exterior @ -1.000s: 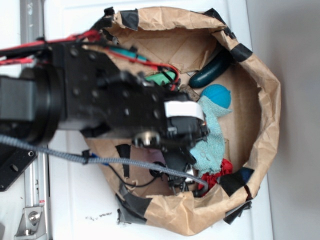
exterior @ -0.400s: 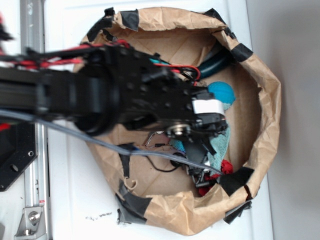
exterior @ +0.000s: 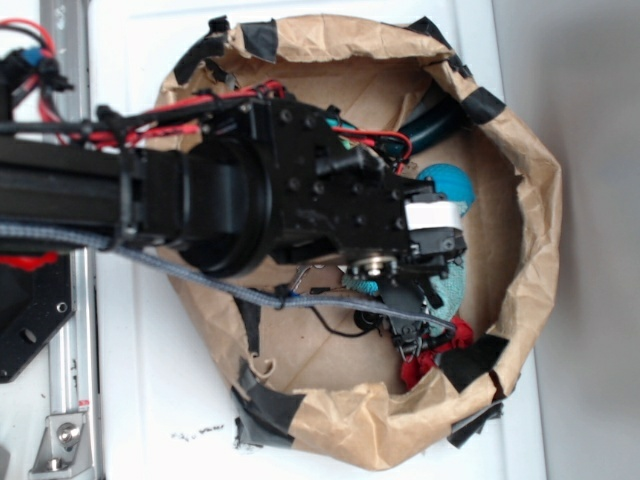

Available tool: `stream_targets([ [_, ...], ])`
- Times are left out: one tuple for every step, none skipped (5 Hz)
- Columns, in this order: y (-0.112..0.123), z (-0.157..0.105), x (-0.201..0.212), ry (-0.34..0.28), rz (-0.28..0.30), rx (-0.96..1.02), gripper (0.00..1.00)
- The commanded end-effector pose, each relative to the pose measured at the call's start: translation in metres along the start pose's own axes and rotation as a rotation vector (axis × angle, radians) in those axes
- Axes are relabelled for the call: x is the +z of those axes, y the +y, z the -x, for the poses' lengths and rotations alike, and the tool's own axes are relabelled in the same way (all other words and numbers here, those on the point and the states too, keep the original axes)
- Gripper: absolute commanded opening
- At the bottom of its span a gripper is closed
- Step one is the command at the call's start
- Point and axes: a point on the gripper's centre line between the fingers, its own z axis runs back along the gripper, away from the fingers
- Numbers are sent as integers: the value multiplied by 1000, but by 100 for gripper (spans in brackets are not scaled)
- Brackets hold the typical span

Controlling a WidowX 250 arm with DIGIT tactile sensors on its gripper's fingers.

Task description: Grab the blue cloth.

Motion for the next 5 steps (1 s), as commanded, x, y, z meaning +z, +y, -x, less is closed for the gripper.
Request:
stream_targets([
  [9, -15, 61, -63, -20, -118, 0],
  [31, -9, 117, -91, -22, -181, 0],
  [41, -8, 173, -37, -72, -187, 0],
  [39, -6, 193, 66, -140, -225, 0],
  [34, -1, 188, 143, -162, -248, 0],
])
